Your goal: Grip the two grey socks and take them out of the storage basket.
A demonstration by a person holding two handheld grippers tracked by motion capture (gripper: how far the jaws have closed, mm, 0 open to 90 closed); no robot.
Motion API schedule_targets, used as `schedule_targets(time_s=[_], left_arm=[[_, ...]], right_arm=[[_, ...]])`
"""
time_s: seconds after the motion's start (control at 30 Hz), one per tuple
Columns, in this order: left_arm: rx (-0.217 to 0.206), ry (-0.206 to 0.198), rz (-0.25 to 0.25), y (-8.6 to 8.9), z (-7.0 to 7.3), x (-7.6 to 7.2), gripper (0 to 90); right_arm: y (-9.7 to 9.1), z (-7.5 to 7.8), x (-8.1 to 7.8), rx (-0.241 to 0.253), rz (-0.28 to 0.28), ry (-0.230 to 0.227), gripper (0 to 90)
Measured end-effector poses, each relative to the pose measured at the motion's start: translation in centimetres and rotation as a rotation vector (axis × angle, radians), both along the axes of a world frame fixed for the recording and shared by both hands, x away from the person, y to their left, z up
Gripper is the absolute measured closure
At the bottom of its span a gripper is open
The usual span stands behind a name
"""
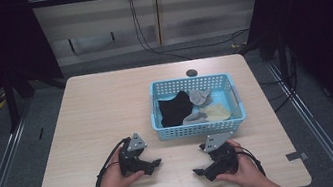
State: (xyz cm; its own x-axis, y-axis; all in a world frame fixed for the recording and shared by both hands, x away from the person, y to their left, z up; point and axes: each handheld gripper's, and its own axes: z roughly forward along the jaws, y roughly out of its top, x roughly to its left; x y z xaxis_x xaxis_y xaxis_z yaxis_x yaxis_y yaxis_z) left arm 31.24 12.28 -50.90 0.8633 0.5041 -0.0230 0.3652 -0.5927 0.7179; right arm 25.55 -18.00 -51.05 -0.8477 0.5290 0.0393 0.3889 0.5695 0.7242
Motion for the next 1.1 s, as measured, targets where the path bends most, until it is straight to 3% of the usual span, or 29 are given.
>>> schedule_targets(time_s=[0.1, 0.13, 0.2, 0.3, 0.33, 0.37, 0.4, 0.53, 0.7, 0.83, 1.1], left_arm=[[0.001, 0.0, -0.002, 0.0, 0.0, 0.0, 12.1], [0.001, 0.0, -0.002, 0.0, 0.0, 0.0, 12.1], [0.001, 0.0, -0.002, 0.0, 0.0, 0.0, 12.1], [0.001, 0.0, -0.002, 0.0, 0.0, 0.0, 12.0], [0.0, 0.0, -0.001, 0.0, 0.0, 0.0, 12.0], [0.001, 0.0, -0.003, 0.0, 0.0, 0.0, 12.0], [0.0, 0.0, -0.001, 0.0, 0.0, 0.0, 12.1], [-0.001, 0.001, -0.002, 0.0, 0.0, 0.0, 12.0], [0.001, 0.0, -0.005, 0.0, 0.0, 0.0, 11.8], [0.002, 0.0, -0.005, 0.0, 0.0, 0.0, 11.8], [0.002, 0.0, -0.006, 0.0, 0.0, 0.0, 11.8]], right_arm=[[0.1, 0.1, 0.1, -0.009, 0.0, 0.001, 11.5], [0.3, 0.4, 0.2, -0.04, -0.003, 0.02, 11.6], [0.3, 0.5, 0.3, -0.054, -0.001, 0.025, 11.9], [0.6, 1.1, 0.5, -0.117, 0.01, 0.064, 13.4], [0.9, 1.5, 0.8, -0.156, 0.028, 0.099, 13.6], [0.9, 1.5, 0.8, -0.156, 0.028, 0.099, 13.6], [1.0, 1.9, 1.0, -0.187, 0.037, 0.137, 13.6], [1.3, 2.6, 1.2, -0.239, 0.056, 0.184, 14.0], [1.5, 4.6, 2.1, -0.335, 0.087, 0.244, 16.0], [1.4, 5.6, 2.8, -0.376, 0.095, 0.285, 16.1], [1.5, 6.8, 3.8, -0.444, 0.122, 0.287, 16.1]])
